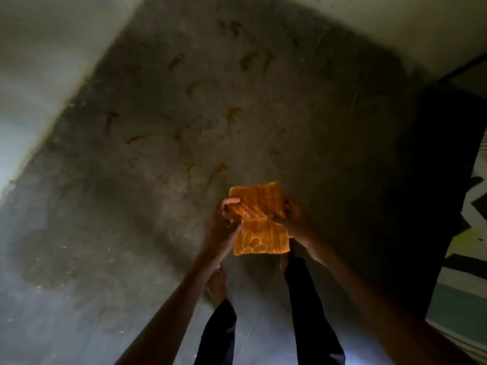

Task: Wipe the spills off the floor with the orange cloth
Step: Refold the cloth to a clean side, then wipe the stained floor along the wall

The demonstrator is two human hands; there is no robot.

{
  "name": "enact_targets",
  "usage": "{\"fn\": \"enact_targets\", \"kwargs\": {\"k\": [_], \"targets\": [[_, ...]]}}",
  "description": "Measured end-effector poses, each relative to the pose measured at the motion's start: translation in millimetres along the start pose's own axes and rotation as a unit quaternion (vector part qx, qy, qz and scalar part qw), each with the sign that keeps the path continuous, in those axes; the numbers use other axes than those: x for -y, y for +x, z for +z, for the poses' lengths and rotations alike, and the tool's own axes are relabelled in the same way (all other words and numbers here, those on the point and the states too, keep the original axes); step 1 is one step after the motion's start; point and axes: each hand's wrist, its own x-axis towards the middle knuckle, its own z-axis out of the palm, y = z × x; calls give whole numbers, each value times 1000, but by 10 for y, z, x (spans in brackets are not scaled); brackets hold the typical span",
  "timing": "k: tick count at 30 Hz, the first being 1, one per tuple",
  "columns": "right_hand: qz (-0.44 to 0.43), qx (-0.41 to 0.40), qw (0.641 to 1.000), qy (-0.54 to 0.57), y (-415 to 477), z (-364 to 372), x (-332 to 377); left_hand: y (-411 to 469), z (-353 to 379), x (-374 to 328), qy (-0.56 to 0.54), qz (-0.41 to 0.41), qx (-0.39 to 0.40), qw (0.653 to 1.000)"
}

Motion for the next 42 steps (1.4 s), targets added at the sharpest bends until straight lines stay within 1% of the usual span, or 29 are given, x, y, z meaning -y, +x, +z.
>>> {"fn": "enact_targets", "kwargs": {"k": [3,5,9,11,13,15,18,19,21,22,23,24,25,26,28,29,30,31,32,33,35,36,38,39,40,42], "targets": [[7,51,999,2,923,-203,-315,793,476,553,-66,-38,-13,997],[-9,50,999,-13,1638,-290,-583,1359,841,1002,-104,-55,-21,993],[-18,49,999,-7,2833,-454,-1142,2351,1487,1785,-165,-87,-6,982],[-22,61,998,1,3360,-542,-1388,2834,1791,2223,-175,-63,-1,983],[-28,64,998,9,3763,-632,-1590,3205,2041,2561,-155,-18,2,988],[-62,50,997,10,4067,-733,-1756,3495,2243,2770,-118,23,-6,993],[-119,12,993,-9,4334,-896,-1878,3791,2389,2859,-37,105,22,994],[-142,2,989,-32,4366,-940,-1883,3848,2415,2872,10,133,38,990],[-199,-34,975,-89,4405,-1025,-1859,3976,2434,2859,88,163,60,981],[-227,-71,961,-141,4400,-1033,-1826,4009,2407,2851,138,180,45,973],[-249,-125,939,-201,4375,-1036,-1777,4069,2364,2834,206,208,18,956],[-261,-179,909,-272,4321,-985,-1771,4097,2308,2828,285,230,-5,930],[-281,-209,871,-345,4279,-918,-1774,4159,2224,2805,351,249,-24,902],[-302,-196,844,-398,4256,-831,-1826,4202,2126,2783,401,255,-32,879],[-326,-109,839,-423,4208,-598,-1948,4225,1931,2763,454,254,-44,853],[-334,-99,841,-414,4252,-535,-2045,4218,1861,2783,473,255,-41,842],[-342,-126,832,-419,4321,-521,-2102,4208,1804,2777,494,263,-32,828],[-346,-162,810,-445,4383,-519,-2136,4195,1765,2771,516,274,-20,811],[-348,-174,784,-484,4451,-517,-2168,4160,1744,2784,532,273,-13,801],[-349,-165,759,-524,4512,-502,-2177,4142,1715,2809,536,265,-13,801],[-355,-127,734,-564,4718,-452,-2266,4150,1686,2855,524,241,-21,817],[-355,-125,725,-577,4835,-445,-2297,4157,1685,2883,511,234,-25,827],[-340,-172,718,-582,5150,-538,-2285,4224,1689,2952,484,236,-32,842],[-317,-212,723,-576,5271,-629,-2249,4222,1691,2985,476,239,-32,846],[-288,-254,737,-557,5386,-749,-2176,4221,1691,3006,471,239,-31,849],[-229,-317,774,-497,5564,-880,-2008,4211,1678,3047,464,249,-28,849]]}}
